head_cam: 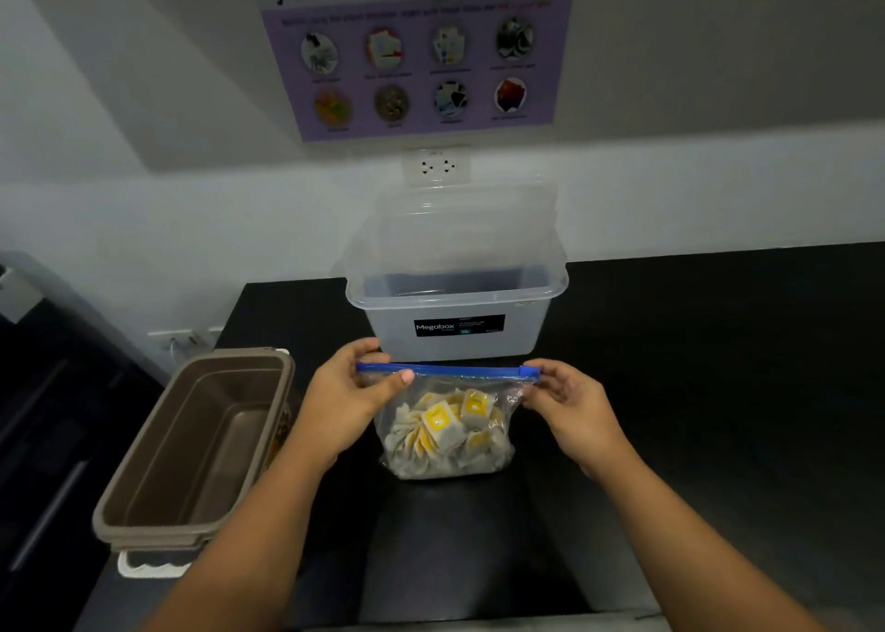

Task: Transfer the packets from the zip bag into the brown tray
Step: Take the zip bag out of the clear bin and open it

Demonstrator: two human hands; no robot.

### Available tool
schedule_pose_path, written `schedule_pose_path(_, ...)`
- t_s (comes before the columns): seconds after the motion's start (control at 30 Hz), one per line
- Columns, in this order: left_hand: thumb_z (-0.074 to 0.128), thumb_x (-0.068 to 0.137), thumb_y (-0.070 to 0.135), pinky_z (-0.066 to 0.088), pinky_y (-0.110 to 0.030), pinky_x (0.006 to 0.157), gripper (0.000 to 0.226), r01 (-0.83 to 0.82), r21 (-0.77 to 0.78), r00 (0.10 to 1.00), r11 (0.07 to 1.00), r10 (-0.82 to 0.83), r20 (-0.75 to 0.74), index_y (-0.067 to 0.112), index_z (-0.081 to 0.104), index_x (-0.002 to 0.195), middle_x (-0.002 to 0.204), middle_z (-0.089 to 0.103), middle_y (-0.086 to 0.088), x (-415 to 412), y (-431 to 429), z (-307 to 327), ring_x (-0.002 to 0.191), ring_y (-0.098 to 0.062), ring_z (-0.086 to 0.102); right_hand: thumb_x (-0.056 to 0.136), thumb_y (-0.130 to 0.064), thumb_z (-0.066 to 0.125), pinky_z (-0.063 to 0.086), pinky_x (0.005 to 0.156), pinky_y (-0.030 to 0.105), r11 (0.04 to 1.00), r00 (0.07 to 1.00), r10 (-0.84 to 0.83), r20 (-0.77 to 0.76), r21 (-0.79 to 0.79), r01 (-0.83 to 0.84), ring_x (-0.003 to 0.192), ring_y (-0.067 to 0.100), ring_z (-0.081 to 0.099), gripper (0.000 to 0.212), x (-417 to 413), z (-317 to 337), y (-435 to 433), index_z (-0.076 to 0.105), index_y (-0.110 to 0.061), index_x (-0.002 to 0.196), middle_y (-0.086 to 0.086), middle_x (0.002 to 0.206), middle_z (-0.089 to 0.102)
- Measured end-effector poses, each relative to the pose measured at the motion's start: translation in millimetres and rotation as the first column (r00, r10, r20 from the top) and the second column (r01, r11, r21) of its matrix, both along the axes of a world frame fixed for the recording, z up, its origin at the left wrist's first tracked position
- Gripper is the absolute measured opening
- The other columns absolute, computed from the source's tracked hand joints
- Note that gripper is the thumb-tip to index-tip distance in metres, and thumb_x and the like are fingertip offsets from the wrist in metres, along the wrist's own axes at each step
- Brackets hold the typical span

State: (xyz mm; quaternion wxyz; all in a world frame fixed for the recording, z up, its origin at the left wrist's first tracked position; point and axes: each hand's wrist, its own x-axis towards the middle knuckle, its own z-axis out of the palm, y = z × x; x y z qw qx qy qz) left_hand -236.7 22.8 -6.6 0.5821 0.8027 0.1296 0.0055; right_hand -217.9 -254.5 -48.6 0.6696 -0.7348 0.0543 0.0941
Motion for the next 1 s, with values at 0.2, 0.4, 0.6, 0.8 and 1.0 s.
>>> schedule_pose_path(0.2,0.071,0.087,0.049,0.049,-0.032,0.102,0.051,0.244,0.65,0.943,0.719,-0.331,0.012,0.024,0.064,0.131,0.126,0.066,0.008,23.0,-30.8,25.7,0.119,-0.011,0.059,0.102,-0.013,0.06,0.06,0.094,0.044,0.996,0.998,-0.069,-0.016,0.055,0.069,0.098,0.017,0.077,0.017,-5.0,-3.3,3.2,0.071,-0.019,0.114,0.003,0.1,0.08)
schedule_pose_path(0.4,0.065,0.093,0.042,0.05,-0.029,0.094,0.036,0.427,0.695,0.795,0.578,-0.607,0.016,0.028,0.067,0.127,0.117,0.067,0.009,36.6,-90.1,15.8,0.109,-0.009,0.06,0.102,-0.013,0.061,0.063,0.085,0.041,0.994,0.994,-0.075,0.08,-0.075,0.081,0.091,0.019,0.076,0.016,-7.2,3.7,7.8,0.075,-0.022,0.103,0.003,0.094,0.078)
schedule_pose_path(0.6,0.06,0.096,0.042,0.052,-0.037,0.089,0.026,0.376,0.728,0.781,0.573,-0.619,0.084,0.03,0.071,0.116,0.106,0.068,0.007,37.4,-112.8,7.4,0.103,-0.012,0.059,0.101,-0.017,0.065,0.055,0.075,0.019,0.975,0.98,-0.069,0.189,-0.194,0.107,0.082,0.0,0.07,0.013,-13.4,7.6,7.6,0.075,-0.023,0.098,-0.004,0.087,0.076)
schedule_pose_path(0.8,0.058,0.097,0.041,0.049,-0.035,0.088,0.025,0.331,0.749,0.779,0.574,-0.614,0.126,0.028,0.072,0.114,0.106,0.069,0.005,32.7,-112.1,5.6,0.103,-0.013,0.055,0.101,-0.021,0.065,0.056,0.075,0.023,0.946,0.972,-0.053,0.228,-0.301,0.122,0.083,0.005,0.07,0.01,-19.9,7.6,9.8,0.072,-0.021,0.094,-0.004,0.085,0.074)
schedule_pose_path(1.0,0.057,0.099,0.036,0.047,-0.036,0.087,0.022,0.303,0.753,0.783,0.584,-0.603,0.153,0.026,0.072,0.111,0.103,0.069,0.005,28.0,-93.0,3.5,0.101,-0.013,0.053,0.102,-0.017,0.061,0.059,0.077,0.03,0.923,0.975,-0.018,0.221,-0.372,0.101,0.081,0.007,0.07,0.012,-21.4,13.8,11.8,0.071,-0.022,0.097,-0.002,0.083,0.073)
